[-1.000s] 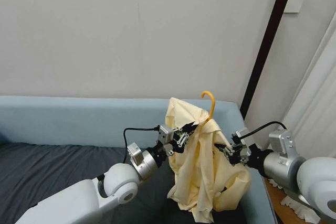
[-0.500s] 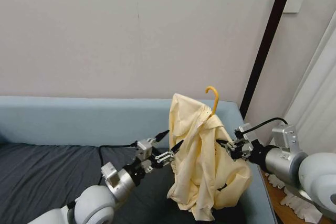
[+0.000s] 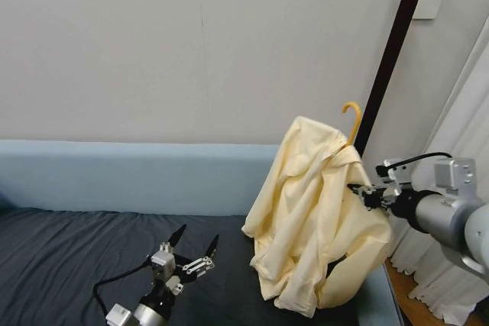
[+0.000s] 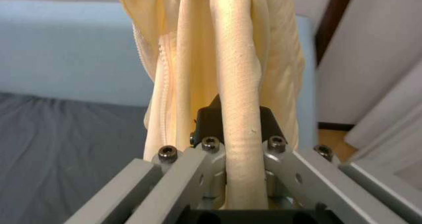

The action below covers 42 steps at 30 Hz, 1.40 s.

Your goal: Pick up the clothes from the sofa and hang them on the clothes hanger.

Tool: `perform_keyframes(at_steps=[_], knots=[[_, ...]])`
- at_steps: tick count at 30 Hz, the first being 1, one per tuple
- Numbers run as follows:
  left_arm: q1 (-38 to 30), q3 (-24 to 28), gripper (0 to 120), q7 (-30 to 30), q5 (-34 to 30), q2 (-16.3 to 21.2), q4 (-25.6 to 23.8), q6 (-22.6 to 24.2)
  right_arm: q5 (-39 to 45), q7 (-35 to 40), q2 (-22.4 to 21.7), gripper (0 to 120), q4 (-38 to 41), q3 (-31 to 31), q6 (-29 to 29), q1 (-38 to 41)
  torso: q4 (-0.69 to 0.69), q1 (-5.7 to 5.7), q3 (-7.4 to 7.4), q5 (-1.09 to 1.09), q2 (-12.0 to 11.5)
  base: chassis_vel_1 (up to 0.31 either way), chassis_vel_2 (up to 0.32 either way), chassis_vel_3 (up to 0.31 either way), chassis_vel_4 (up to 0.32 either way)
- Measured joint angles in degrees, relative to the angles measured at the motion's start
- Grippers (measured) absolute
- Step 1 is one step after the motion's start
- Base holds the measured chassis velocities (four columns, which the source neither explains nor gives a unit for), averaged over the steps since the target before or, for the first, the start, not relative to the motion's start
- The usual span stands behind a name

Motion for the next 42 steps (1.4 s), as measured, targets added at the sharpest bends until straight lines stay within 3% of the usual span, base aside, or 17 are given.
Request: perform_keyframes(at_steps=[6,11,19,30,36,42], knots=[[5.8,-3.7,100,1.1,2.3,-7.7,1.0,-3.5,3.6,5.0,-3.1,1,0.0,3.7,-0.1,1.2,0.01,0.00,0.00,0.01,0.0,0.000,0.000,0.000,0.000],[8.5,-4.6,100,1.3,4.6,-11.1,0.7,-5.1,7.5,6.8,-7.3,1,-0.8,6.6,-0.1,2.6,0.00,0.00,0.00,-0.01,0.0,0.000,0.000,0.000,0.000],[11.2,-5.1,100,1.0,7.9,-13.2,0.1,-7.1,10.6,7.1,-13.7,1,-6.6,9.0,-0.1,3.9,0.00,0.00,0.01,0.00,0.0,0.000,0.000,0.000,0.000],[12.9,-4.7,100,0.9,10.6,-15.2,0.8,-8.9,0.9,2.7,-18.6,1,-16.7,6.0,-0.2,4.4,0.00,0.00,0.01,-0.02,0.0,0.000,0.000,0.000,0.000],[12.2,-3.6,100,0.7,10.6,-15.6,0.9,-8.4,-7.7,-1.9,-17.4,1,-21.4,3.4,-0.2,4.4,-0.01,0.00,0.01,-0.01,0.0,0.000,0.000,0.000,0.000],[10.7,-1.6,100,0.5,11.4,-15.8,1.9,-7.2,-22.2,-9.3,-10.2,1,-29.3,0.0,0.4,4.0,0.01,0.01,0.02,0.03,0.0,0.000,0.000,0.000,0.000]])
